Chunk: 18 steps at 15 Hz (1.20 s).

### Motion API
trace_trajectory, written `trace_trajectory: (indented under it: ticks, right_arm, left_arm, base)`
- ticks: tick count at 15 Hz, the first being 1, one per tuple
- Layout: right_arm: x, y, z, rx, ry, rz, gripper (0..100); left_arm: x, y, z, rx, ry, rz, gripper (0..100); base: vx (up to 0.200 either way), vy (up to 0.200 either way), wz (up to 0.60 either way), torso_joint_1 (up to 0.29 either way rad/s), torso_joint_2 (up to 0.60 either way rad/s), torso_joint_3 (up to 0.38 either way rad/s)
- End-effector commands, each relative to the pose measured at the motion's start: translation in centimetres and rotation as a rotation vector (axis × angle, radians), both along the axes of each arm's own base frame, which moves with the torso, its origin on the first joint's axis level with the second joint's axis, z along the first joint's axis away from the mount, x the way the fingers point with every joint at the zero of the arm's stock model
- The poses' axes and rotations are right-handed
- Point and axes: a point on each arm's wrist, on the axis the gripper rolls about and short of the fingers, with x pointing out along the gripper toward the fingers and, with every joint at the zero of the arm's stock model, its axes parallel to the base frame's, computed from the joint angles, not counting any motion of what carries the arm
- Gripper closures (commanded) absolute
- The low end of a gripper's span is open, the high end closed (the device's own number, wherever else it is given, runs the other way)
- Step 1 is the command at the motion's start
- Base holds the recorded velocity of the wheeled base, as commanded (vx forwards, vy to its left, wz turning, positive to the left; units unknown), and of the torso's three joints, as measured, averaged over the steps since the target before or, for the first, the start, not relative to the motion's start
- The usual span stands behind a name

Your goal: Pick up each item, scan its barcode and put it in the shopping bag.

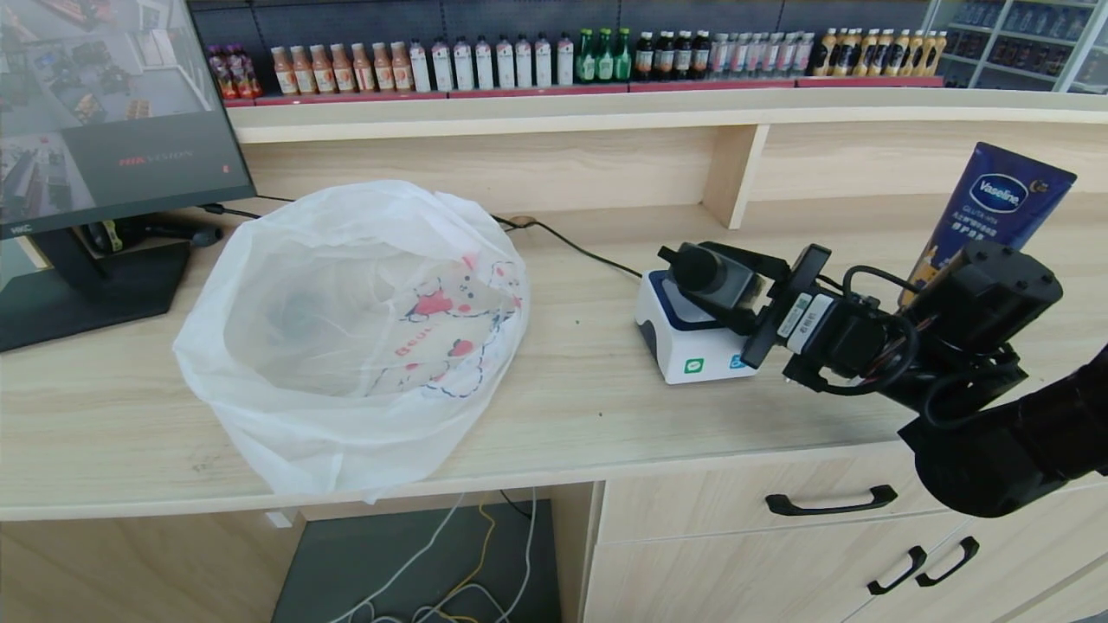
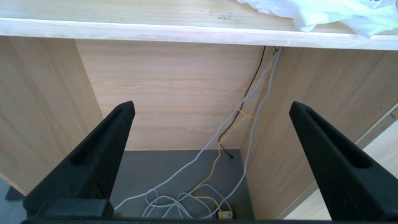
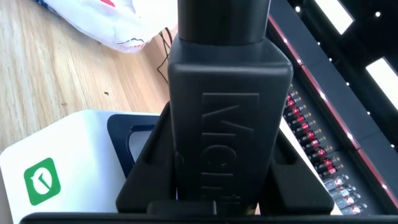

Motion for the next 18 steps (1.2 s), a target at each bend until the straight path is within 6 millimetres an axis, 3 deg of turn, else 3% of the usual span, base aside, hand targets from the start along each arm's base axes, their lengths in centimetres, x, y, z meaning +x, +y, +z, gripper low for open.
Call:
trace_trajectory:
  ticks: [1,18]
  right_arm:
    - [0.07,0.09,-0.31,-0.004,0.010,0.001,100]
    - [0.00,0.07,0.14,0.009,0.005,0.005,100]
  left_arm:
    - [0.00,0.00,0.00,0.000,0.000,0.000,0]
    - [0.00,0.00,0.00,0.000,0.000,0.000,0]
  base:
    - [0.000,0.000,0.00,0.000,0.00,0.000]
    - [0.000,0.000,0.00,0.000,0.00,0.000]
